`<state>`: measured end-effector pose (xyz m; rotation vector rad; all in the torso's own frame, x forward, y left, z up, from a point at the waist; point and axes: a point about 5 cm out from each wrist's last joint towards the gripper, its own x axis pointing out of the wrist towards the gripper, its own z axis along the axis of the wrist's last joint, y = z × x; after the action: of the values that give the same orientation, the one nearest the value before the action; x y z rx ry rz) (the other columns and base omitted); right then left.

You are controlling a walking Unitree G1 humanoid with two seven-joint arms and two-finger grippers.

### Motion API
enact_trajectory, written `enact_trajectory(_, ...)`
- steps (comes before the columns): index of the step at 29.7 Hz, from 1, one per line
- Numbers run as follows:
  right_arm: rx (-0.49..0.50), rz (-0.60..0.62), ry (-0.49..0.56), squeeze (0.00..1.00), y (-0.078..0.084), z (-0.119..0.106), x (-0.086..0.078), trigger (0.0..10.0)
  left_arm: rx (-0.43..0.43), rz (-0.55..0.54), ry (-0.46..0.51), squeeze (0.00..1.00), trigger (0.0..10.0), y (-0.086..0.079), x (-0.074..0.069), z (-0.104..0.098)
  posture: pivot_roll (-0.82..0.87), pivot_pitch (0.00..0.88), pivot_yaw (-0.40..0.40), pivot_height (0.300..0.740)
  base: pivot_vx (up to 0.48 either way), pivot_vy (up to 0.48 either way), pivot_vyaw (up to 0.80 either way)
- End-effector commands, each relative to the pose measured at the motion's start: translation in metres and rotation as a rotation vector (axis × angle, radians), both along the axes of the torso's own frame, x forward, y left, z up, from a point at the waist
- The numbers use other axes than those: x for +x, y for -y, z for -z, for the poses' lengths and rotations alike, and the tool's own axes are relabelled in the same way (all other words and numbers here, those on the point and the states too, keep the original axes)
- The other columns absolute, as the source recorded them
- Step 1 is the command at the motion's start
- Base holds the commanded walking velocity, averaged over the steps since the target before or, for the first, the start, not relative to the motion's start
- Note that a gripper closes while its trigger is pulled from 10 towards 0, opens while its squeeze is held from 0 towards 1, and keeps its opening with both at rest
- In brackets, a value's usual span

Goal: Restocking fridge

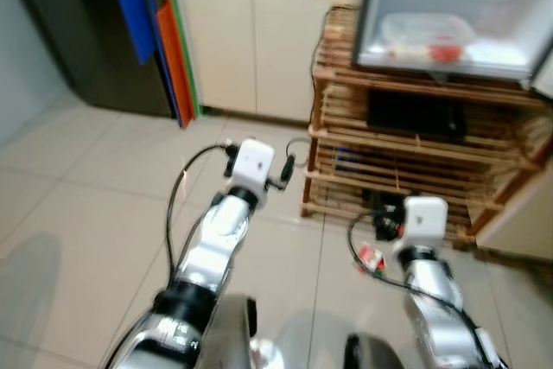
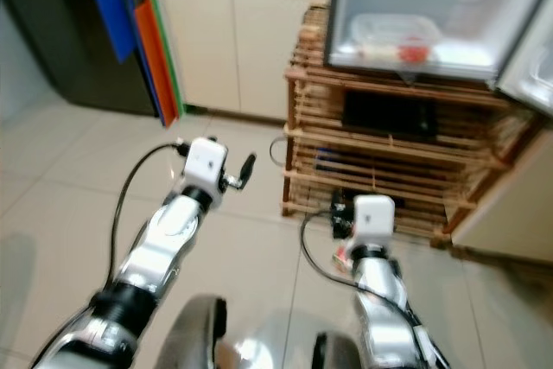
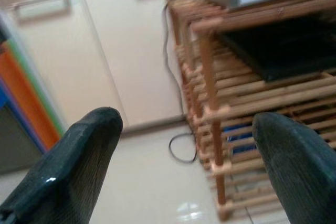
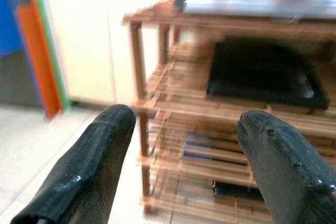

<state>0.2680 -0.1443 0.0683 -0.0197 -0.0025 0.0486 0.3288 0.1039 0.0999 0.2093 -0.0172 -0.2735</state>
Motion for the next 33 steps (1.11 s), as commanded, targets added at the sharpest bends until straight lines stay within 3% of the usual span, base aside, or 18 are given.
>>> enact_trajectory(1,-0.026,0.057,-0.016,0.03,0.017,0.003,-0.003,10.0,-0.01,0.064,0.024,0.0,10.0,0.021,0.0,-0.007,0.01,0.026,0.034,0.619,0.48,0.0,-0.78)
enact_trajectory(10,-0.033,0.052,-0.009,0.03,0.014,0.002,0.0,10.0,-0.029,0.093,0.003,0.0,10.0,0.025,0.0,-0.006,0.01,0.026,0.034,0.619,0.48,0.0,-0.75)
enact_trajectory(20,-0.037,0.053,0.002,0.02,0.013,-0.001,0.001,10.0,-0.07,0.1,0.025,0.0,10.0,0.027,0.0,-0.013,0.02,0.028,0.036,0.619,0.433,0.0,0.0)
enact_trajectory(27,-0.028,0.033,0.07,0.02,0.007,-0.021,0.008,10.0,-0.083,0.092,0.045,0.0,10.0,0.024,0.002,-0.018,0.02,0.024,0.034,0.619,0.0,0.0,0.0)
enact_trajectory(28,-0.022,0.011,0.109,0.02,0.004,-0.034,0.014,10.0,-0.088,0.094,0.066,0.0,10.0,0.025,0.001,-0.023,0.02,0.021,0.032,0.619,0.0,0.0,0.0)
enact_trajectory(33,-0.008,0.002,0.143,0.02,0.002,-0.05,0.03,10.0,-0.109,0.097,0.088,0.0,10.0,0.026,-0.001,-0.029,0.04,0.022,0.029,0.619,0.0,0.0,0.0)
